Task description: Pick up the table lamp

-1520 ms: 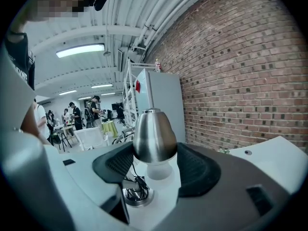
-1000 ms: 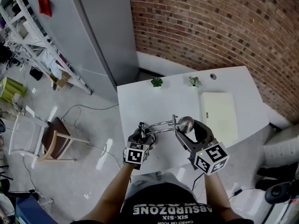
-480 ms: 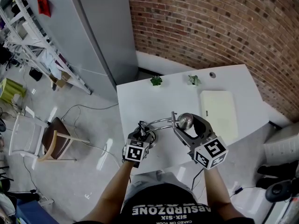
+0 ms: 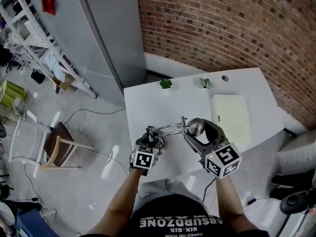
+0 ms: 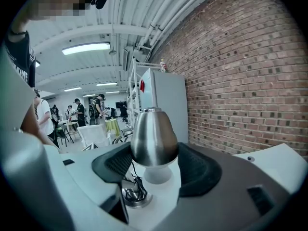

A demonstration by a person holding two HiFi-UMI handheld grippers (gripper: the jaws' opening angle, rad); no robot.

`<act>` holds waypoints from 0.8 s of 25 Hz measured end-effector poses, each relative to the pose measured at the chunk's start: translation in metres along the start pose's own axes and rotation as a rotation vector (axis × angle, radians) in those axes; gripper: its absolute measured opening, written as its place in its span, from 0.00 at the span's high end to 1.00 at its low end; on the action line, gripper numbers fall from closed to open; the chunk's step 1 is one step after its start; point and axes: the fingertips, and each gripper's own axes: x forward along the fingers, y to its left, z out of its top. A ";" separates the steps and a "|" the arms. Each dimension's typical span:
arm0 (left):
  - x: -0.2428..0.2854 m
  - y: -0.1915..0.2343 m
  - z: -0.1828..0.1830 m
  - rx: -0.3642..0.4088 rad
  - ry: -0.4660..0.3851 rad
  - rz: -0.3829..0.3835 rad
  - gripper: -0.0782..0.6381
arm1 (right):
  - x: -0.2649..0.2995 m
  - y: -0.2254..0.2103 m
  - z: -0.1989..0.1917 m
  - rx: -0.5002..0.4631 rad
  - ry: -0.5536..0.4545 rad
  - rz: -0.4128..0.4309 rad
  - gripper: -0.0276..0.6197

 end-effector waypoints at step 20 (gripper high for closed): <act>-0.045 -0.002 0.045 -0.005 -0.035 0.056 0.64 | -0.014 0.007 0.056 -0.036 -0.072 0.046 0.51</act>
